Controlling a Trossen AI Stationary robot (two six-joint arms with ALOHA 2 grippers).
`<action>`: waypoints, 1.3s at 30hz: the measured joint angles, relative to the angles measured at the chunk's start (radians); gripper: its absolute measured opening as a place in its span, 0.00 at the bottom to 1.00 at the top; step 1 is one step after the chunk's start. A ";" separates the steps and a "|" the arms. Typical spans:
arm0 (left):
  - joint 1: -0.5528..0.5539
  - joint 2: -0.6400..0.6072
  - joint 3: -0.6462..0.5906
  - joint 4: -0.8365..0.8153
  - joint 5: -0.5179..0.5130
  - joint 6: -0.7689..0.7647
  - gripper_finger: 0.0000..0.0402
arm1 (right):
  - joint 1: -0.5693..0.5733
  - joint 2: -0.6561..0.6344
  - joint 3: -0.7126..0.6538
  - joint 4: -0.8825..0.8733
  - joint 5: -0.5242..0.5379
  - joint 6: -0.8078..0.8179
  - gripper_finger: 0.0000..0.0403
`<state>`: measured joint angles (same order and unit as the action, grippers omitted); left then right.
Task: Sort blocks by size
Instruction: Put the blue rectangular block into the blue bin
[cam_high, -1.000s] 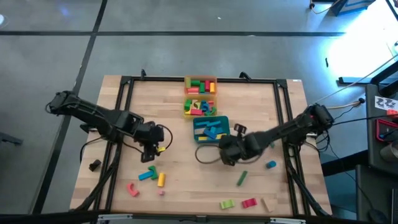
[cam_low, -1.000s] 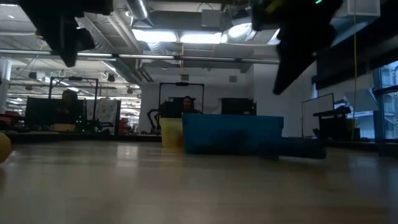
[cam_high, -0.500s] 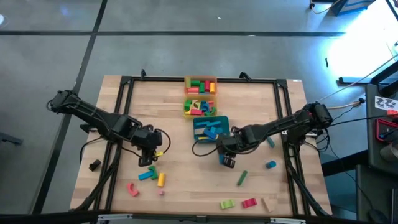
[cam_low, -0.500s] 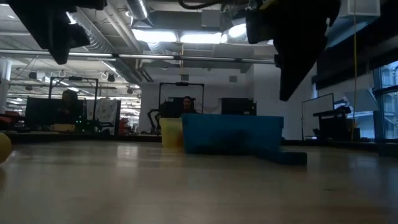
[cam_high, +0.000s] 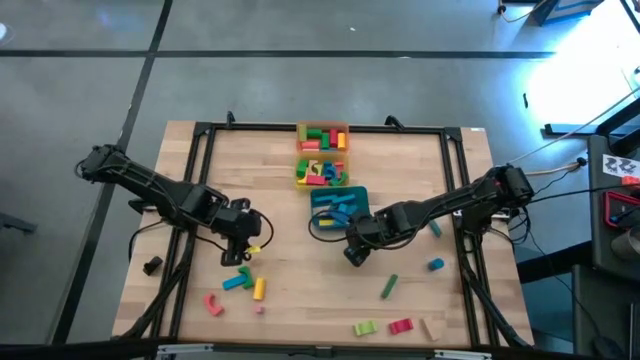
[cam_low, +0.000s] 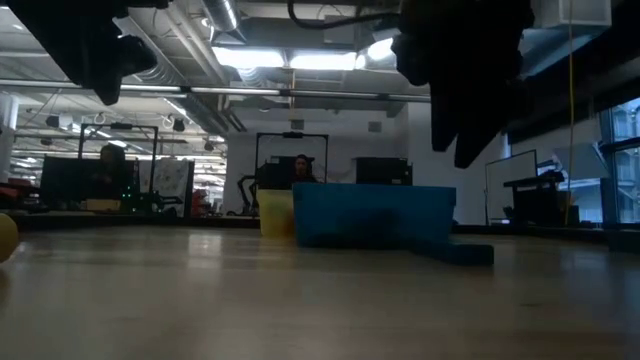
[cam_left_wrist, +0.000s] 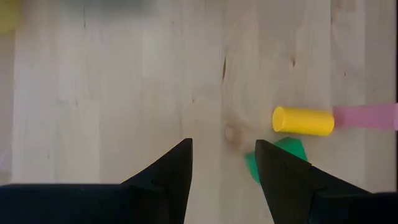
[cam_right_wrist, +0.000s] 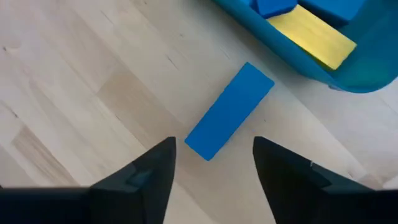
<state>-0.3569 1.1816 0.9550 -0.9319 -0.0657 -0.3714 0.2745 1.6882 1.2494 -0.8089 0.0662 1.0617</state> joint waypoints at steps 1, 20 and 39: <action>0.000 0.000 0.000 -0.001 -0.001 0.015 0.40 | 0.000 0.000 -0.003 0.006 0.001 0.001 0.54; 0.000 0.000 0.000 -0.001 -0.001 0.086 0.40 | 0.000 0.183 -0.029 0.112 0.064 0.150 0.56; 0.000 0.000 0.000 0.000 -0.001 0.084 0.40 | 0.000 0.238 -0.027 0.104 0.048 0.111 0.33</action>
<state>-0.3569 1.1820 0.9550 -0.9318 -0.0670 -0.2875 0.2745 1.9265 1.2219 -0.7049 0.1146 1.1725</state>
